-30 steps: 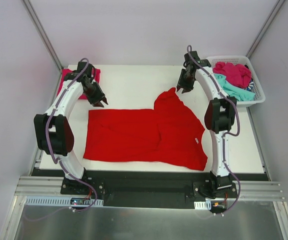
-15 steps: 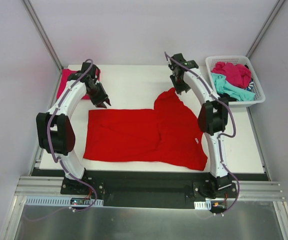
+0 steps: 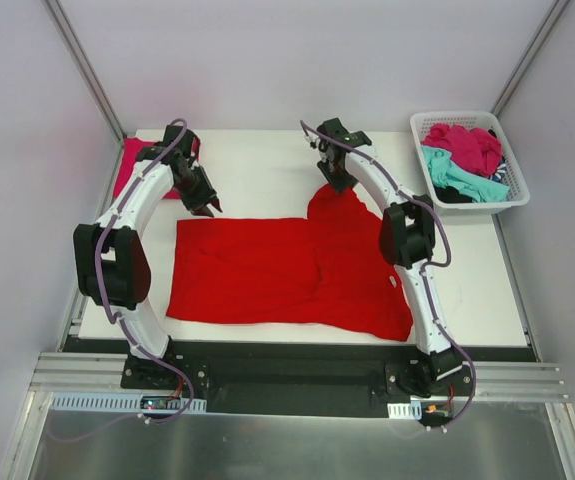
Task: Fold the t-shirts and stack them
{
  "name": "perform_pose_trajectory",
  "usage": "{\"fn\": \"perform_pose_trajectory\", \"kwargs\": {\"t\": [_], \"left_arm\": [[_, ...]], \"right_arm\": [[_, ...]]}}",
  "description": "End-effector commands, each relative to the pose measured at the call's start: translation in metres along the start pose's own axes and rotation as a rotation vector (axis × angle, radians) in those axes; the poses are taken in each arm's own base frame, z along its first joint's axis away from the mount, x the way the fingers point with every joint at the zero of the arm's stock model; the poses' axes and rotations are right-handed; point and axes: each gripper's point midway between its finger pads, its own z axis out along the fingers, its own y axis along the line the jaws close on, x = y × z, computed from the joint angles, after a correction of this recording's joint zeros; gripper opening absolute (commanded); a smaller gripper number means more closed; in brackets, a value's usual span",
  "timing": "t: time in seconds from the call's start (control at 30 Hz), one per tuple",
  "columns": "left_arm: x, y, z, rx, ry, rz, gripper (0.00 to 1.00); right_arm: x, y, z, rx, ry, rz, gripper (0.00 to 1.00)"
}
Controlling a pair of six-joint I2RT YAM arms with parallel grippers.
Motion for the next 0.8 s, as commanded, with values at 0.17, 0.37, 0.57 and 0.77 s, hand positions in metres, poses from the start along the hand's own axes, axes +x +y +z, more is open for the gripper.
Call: {"fn": "perform_pose_trajectory", "kwargs": {"t": [0.17,0.37,0.57,0.77], "left_arm": [[-0.001,-0.003,-0.005,0.002,-0.011,0.022,0.28],[-0.001,-0.005,-0.004,0.008,-0.003,0.02,0.28],[-0.003,-0.008,-0.003,0.005,-0.002,0.022,0.28],[-0.003,-0.011,-0.002,0.003,-0.001,0.023,0.28]], "right_arm": [[-0.015,-0.033,0.012,0.014,-0.063,0.011,0.37],[-0.03,-0.021,0.015,-0.033,-0.114,-0.003,0.37],[-0.041,-0.017,0.011,-0.065,-0.164,0.006,0.38],[-0.039,-0.011,0.01,-0.09,-0.161,0.008,0.38]]}}
